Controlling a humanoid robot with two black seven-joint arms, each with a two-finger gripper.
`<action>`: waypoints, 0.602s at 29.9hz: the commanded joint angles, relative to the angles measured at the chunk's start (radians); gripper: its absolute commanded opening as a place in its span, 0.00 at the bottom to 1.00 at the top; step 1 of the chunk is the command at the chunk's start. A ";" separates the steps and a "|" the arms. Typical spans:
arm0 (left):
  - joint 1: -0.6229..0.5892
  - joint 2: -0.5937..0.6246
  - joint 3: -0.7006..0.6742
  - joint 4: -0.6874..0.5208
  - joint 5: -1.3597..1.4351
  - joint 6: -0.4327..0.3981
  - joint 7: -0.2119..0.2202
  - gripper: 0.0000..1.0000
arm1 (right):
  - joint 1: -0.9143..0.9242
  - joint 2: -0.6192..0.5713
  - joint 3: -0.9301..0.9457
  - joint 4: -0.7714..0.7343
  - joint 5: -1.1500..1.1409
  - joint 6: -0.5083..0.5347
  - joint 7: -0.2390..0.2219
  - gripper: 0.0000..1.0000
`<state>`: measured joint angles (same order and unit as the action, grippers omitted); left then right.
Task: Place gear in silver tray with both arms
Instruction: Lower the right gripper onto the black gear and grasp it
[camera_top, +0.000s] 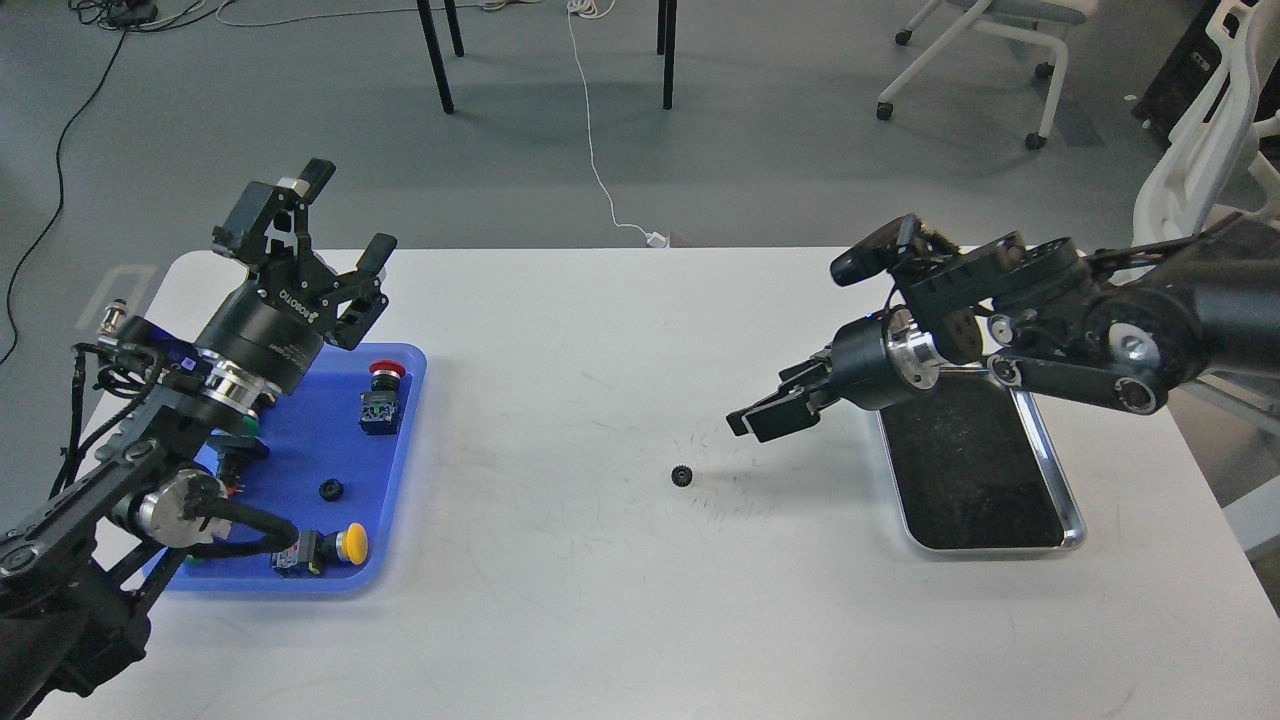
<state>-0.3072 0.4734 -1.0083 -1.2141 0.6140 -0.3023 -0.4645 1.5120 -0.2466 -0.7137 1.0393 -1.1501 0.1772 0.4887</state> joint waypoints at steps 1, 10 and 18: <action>0.000 0.001 -0.003 -0.001 0.000 0.000 0.000 0.98 | 0.007 0.128 -0.104 -0.050 -0.008 -0.099 0.000 0.93; 0.007 -0.001 -0.003 -0.002 0.000 0.000 0.000 0.98 | -0.016 0.247 -0.230 -0.107 -0.003 -0.209 0.000 0.74; 0.022 -0.001 -0.003 -0.018 0.001 0.000 0.001 0.98 | -0.062 0.247 -0.230 -0.147 0.000 -0.214 0.000 0.66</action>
<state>-0.2893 0.4725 -1.0106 -1.2280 0.6139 -0.3014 -0.4638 1.4597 -0.0001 -0.9435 0.8993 -1.1534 -0.0351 0.4887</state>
